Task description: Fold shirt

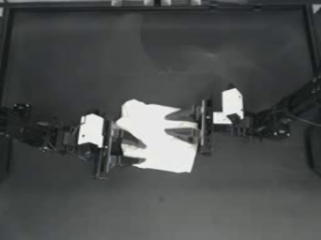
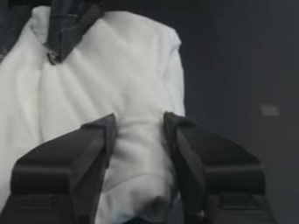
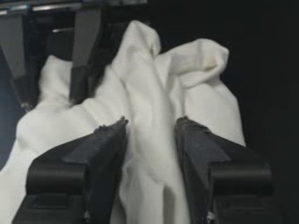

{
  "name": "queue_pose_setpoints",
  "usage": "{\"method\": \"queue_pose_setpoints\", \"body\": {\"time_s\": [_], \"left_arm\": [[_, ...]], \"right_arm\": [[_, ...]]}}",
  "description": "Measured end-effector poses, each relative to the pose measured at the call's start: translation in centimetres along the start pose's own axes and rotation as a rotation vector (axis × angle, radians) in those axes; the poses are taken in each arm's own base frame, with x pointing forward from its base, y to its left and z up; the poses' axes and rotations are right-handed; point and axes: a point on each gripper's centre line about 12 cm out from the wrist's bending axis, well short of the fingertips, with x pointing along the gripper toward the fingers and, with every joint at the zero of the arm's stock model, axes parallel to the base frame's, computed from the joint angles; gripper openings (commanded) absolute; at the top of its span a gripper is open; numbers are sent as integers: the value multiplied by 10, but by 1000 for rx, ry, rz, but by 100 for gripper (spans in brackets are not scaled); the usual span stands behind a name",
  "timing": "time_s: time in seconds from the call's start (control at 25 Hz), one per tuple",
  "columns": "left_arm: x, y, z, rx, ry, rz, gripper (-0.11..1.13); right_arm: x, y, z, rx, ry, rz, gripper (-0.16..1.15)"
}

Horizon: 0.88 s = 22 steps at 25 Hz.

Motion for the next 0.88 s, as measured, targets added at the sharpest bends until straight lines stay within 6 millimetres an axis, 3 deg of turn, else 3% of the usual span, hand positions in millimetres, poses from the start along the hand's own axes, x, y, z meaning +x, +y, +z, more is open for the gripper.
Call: {"method": "queue_pose_setpoints", "body": {"time_s": [0.6, 0.88], "left_arm": [[3, -1, -18, -38, 18, 6, 78], [-7, -2, 9, -16, -24, 13, 78]], "right_arm": [[0, -4, -14, 53, 25, -5, 76], [0, 1, 5, 50, 1, 24, 76]]}}
